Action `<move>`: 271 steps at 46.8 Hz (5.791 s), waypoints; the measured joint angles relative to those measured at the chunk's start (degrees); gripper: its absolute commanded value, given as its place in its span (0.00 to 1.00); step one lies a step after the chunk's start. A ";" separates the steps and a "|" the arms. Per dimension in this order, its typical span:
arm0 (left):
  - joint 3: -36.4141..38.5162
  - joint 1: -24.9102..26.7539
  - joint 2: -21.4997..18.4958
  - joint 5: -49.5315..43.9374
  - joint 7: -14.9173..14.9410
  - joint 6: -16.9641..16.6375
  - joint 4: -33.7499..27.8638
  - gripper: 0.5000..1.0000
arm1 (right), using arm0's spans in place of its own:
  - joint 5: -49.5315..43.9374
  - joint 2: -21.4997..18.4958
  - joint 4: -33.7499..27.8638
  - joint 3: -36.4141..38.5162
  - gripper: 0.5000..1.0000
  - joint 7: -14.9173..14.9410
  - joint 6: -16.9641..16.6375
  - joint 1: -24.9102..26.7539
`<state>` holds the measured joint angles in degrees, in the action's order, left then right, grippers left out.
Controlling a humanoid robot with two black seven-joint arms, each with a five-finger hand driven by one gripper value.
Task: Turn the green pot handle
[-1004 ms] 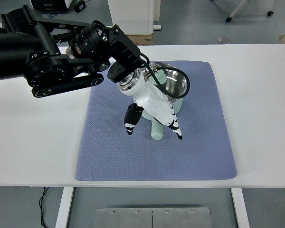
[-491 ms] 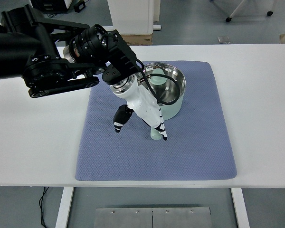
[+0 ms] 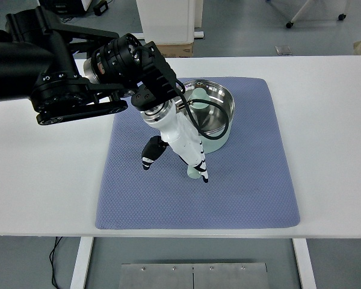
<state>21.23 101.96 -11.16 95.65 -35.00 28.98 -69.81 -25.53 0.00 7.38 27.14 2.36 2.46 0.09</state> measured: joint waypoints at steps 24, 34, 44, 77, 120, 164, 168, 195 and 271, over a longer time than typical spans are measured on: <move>0.74 0.00 0.68 2.88 0.00 0.03 -0.86 1.00 | 0.00 0.00 0.00 -0.03 1.00 0.00 0.00 0.00; 0.67 0.00 0.70 4.00 -0.01 -0.05 -0.83 1.00 | -0.01 0.00 0.00 -0.01 1.00 0.00 0.00 0.00; 0.65 0.00 1.13 6.37 0.00 -0.14 -0.85 1.00 | 0.03 0.00 0.00 0.00 1.00 0.00 0.00 0.00; 0.54 0.45 0.37 18.13 0.00 -0.42 -0.90 1.00 | 0.00 0.00 0.00 -0.03 1.00 0.01 0.00 0.00; 7.70 3.48 -1.49 22.96 0.00 -0.31 -4.10 1.00 | 0.01 0.00 0.00 -0.01 1.00 -0.02 0.00 0.00; 15.82 7.47 -2.10 28.98 0.00 -3.74 -2.78 1.00 | 0.00 0.00 0.00 0.00 1.00 0.00 0.00 -0.01; 16.31 7.47 -1.97 28.98 0.00 -3.76 -2.73 1.00 | 0.02 0.00 0.00 -0.02 1.00 -0.01 0.00 0.01; 20.71 7.56 -1.27 31.14 0.00 -6.17 -0.98 1.00 | 0.02 0.00 0.00 -0.04 1.00 -0.03 0.00 0.00; 19.74 9.99 -1.02 34.36 0.00 -14.12 -0.06 1.00 | 0.02 0.00 0.00 -0.04 1.00 0.00 0.00 0.00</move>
<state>40.98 111.94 -12.18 130.01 -35.00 14.85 -69.87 -25.51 0.00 7.38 27.10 2.36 2.46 0.09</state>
